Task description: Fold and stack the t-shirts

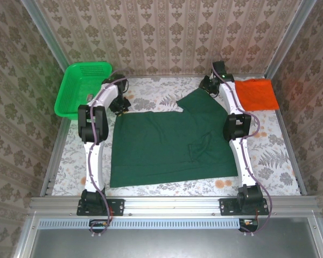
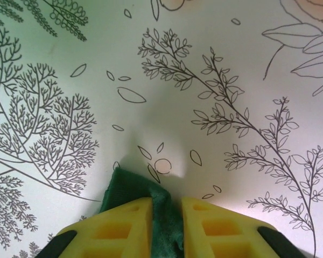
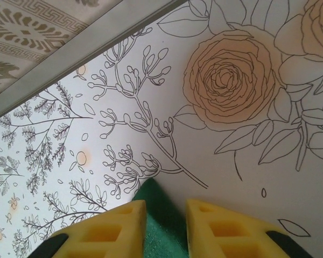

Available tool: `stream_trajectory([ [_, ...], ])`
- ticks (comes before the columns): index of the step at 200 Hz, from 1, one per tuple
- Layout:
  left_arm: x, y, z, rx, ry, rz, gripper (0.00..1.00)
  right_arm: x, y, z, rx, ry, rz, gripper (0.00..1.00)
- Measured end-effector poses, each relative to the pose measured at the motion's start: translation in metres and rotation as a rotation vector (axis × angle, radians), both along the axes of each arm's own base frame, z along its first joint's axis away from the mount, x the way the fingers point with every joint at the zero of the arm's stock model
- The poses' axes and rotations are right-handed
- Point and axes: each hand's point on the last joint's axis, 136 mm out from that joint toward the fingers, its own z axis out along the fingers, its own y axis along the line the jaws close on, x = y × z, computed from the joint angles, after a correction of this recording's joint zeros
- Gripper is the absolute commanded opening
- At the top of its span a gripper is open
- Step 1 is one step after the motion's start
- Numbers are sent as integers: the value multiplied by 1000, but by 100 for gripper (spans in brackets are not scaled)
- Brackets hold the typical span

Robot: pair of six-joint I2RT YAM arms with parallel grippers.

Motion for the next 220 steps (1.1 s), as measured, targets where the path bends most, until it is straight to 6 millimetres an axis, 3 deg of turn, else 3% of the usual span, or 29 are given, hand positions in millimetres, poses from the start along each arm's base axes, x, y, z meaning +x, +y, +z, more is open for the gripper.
stream_trajectory([
  [71,-2,-3,0,34,5,-59,8,-1,1,-3,-3,0,22,0],
  [136,-2,-3,1,92,2,-133,0,-5,1,2,-18,-5,74,0],
  [158,-2,-2,1,121,1,-166,0,-10,0,16,-19,-4,97,0],
  [220,-8,1,1,166,-9,-256,0,-35,-6,86,17,-24,142,0],
])
